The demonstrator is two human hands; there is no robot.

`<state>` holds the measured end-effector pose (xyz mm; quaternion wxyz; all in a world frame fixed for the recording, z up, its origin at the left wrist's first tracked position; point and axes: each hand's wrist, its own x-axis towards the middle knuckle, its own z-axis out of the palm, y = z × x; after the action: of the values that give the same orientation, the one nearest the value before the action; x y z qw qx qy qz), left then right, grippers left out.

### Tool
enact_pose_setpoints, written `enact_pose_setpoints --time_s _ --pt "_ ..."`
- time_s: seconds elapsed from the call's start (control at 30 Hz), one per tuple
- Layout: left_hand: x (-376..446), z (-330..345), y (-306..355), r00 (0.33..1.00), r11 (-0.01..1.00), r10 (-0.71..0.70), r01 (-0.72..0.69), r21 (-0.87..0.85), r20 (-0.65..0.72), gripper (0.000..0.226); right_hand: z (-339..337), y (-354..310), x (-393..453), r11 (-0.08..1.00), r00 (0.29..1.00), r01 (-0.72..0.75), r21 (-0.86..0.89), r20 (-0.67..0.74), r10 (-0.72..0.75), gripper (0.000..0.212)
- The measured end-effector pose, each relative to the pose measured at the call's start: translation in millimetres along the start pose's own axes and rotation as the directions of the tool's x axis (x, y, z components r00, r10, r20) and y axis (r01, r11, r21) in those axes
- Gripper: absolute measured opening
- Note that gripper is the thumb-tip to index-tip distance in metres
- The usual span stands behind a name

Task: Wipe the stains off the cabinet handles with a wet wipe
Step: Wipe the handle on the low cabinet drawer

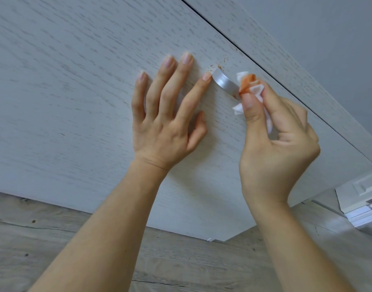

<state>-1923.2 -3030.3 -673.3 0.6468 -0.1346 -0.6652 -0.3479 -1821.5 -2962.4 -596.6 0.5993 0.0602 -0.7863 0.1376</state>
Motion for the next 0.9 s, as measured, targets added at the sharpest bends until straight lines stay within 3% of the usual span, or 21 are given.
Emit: enact_pose_setpoints --time_s 0.1,0.27,0.5,0.67,0.73,0.9 --pt "-0.7 0.3 0.3 1.0 1.0 0.003 -0.003 0.01 0.001 0.048 -4.6 6.7 0.5 0.979 0.989 0.147 -0.14 0.035 -0.144 0.021" --pt "-1.0 1.7 -1.4 1.0 1.0 -0.002 0.002 0.022 -0.004 0.047 10.5 0.9 5.7 0.955 0.964 0.26 -0.143 -0.02 -0.265 0.018" --pt "-0.3 0.9 0.0 1.0 1.0 0.0 0.0 0.009 0.007 0.048 11.0 -3.7 3.7 0.974 0.98 0.183 -0.135 -0.053 -0.192 0.015" --pt "3.2 -1.8 -0.4 1.0 1.0 -0.006 0.006 -0.017 -0.004 0.045 1.0 -1.9 5.7 0.981 0.99 -0.134 0.142 -0.031 0.14 0.018" --pt "7.2 -1.6 -0.8 1.0 1.0 -0.02 0.02 -0.023 -0.016 0.042 2.7 -8.5 4.4 0.989 0.992 -0.126 0.082 -0.017 0.128 0.016" --pt "10.5 -1.8 -1.4 0.999 0.999 -0.044 0.044 -0.011 -0.023 0.04 18.1 -18.5 5.5 0.995 0.996 0.085 -0.045 -0.019 -0.086 0.016"
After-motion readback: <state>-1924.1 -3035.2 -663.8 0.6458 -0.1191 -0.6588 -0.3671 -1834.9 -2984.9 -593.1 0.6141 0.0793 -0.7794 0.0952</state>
